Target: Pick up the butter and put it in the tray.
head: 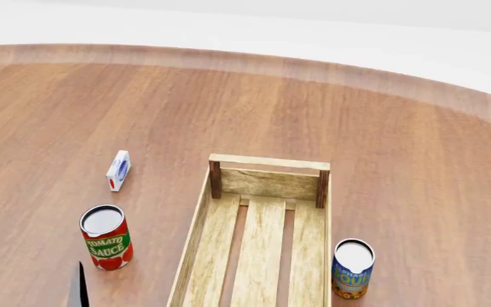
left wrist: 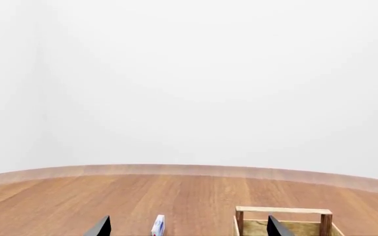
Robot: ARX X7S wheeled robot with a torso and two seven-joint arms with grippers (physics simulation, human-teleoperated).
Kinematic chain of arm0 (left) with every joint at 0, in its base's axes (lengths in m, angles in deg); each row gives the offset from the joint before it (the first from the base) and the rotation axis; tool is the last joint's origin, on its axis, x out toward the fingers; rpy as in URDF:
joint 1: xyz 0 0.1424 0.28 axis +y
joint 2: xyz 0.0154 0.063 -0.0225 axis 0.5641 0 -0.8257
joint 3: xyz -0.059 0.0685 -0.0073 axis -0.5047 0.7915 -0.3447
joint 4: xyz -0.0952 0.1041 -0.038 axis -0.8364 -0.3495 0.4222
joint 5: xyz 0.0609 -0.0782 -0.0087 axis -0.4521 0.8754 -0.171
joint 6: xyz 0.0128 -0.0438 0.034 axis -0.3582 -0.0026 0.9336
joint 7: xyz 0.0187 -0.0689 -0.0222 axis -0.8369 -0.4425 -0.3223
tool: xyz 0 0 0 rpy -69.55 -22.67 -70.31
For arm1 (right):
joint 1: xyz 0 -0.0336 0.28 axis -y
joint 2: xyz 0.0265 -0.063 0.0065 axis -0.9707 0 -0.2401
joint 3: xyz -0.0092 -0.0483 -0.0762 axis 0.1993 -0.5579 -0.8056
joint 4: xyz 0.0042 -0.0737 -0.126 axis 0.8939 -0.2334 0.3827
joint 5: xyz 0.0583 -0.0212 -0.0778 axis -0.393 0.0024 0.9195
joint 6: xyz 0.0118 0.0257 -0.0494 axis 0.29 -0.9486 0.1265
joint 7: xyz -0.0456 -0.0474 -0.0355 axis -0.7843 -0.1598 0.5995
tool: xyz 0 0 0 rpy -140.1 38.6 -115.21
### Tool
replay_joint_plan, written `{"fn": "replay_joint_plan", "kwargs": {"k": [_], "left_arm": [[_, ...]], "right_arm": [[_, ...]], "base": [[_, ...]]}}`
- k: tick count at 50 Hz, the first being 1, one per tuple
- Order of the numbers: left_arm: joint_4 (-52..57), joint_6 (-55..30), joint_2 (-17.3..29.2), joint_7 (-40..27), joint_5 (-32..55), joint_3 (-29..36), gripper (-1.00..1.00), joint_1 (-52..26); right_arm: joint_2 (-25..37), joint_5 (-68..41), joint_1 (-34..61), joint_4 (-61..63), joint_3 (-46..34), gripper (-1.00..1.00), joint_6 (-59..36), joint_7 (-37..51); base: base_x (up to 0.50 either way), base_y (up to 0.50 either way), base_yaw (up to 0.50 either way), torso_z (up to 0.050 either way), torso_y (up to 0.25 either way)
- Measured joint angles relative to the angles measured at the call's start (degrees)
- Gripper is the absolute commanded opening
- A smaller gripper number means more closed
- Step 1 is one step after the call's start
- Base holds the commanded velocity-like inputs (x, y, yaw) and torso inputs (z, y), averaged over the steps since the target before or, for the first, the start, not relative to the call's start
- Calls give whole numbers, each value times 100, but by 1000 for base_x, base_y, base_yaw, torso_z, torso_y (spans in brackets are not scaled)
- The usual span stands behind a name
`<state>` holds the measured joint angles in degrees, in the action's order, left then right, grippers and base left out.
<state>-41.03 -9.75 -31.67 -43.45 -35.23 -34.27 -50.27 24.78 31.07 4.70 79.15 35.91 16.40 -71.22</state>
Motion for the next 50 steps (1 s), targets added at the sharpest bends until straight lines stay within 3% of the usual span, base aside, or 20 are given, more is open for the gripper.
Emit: {"fn": "replay_joint_plan", "kwargs": {"k": [50], "left_arm": [[-85, 54, 72, -79, 90, 0, 100, -37]], "right_arm": [[-616, 847, 346, -973, -645, 100, 454, -126]], "base": [[0, 0, 0, 0, 0]]}}
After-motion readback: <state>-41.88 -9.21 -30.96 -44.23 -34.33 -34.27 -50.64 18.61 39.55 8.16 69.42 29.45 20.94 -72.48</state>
